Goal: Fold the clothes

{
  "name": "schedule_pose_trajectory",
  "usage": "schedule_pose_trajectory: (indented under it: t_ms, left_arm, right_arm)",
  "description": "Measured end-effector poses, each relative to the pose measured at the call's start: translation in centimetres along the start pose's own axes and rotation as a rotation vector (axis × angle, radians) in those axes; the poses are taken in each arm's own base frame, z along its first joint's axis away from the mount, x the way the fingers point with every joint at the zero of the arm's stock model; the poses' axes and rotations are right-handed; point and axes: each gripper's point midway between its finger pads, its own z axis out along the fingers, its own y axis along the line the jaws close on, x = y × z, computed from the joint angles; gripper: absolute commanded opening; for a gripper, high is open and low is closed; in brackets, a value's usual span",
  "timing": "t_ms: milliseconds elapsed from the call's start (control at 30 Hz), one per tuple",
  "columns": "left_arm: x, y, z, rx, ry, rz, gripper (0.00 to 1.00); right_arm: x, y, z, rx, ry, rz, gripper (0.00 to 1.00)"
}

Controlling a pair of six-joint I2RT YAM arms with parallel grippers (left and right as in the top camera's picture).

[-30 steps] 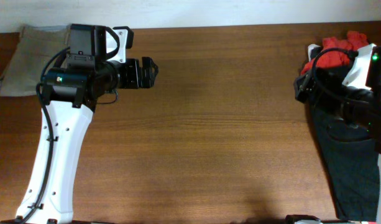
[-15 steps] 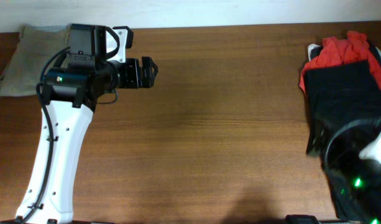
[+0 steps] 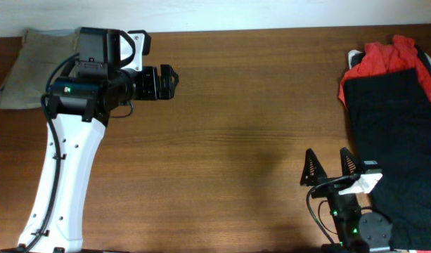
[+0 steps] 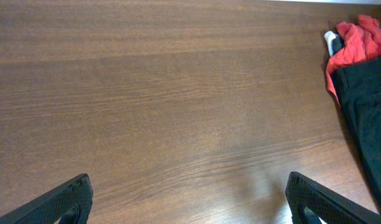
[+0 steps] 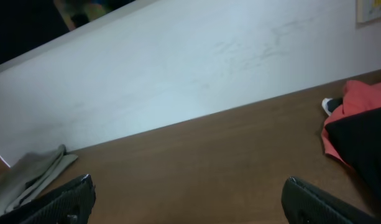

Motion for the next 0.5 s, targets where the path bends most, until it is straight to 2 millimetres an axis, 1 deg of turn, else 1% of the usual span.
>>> schedule_pose_trajectory:
  t_ms: [33, 133, 233, 333, 433, 500]
  left_arm:
    - [0.0, 0.0, 0.0, 0.0, -0.001, 0.0, 0.99]
    - [0.0, 0.0, 0.0, 0.0, 0.0, 0.0, 0.99]
    - [0.0, 0.0, 0.0, 0.0, 0.0, 0.0, 0.99]
    - [0.0, 0.0, 0.0, 0.0, -0.001, 0.0, 0.99]
    - [0.0, 0.0, 0.0, 0.0, -0.001, 0.0, 0.99]
    - [0.0, 0.0, 0.0, 0.0, 0.0, 0.0, 0.99]
  right_arm:
    - [0.3, -0.1, 0.1, -0.003, -0.008, 0.0, 0.99]
    - [-1.0, -0.1, 0.2, -0.008, -0.088, -0.006, 0.98]
    - [-1.7, -0.1, 0.3, -0.021, -0.162, -0.011, 0.99]
    - [-0.9, -0.4, 0.6, -0.026, -0.178, -0.012, 0.99]
    - [-1.3, -0.3, 0.5, -0.03, -0.196, -0.029, 0.99]
    - [-1.0, -0.4, 0.6, -0.024, -0.187, -0.035, 0.99]
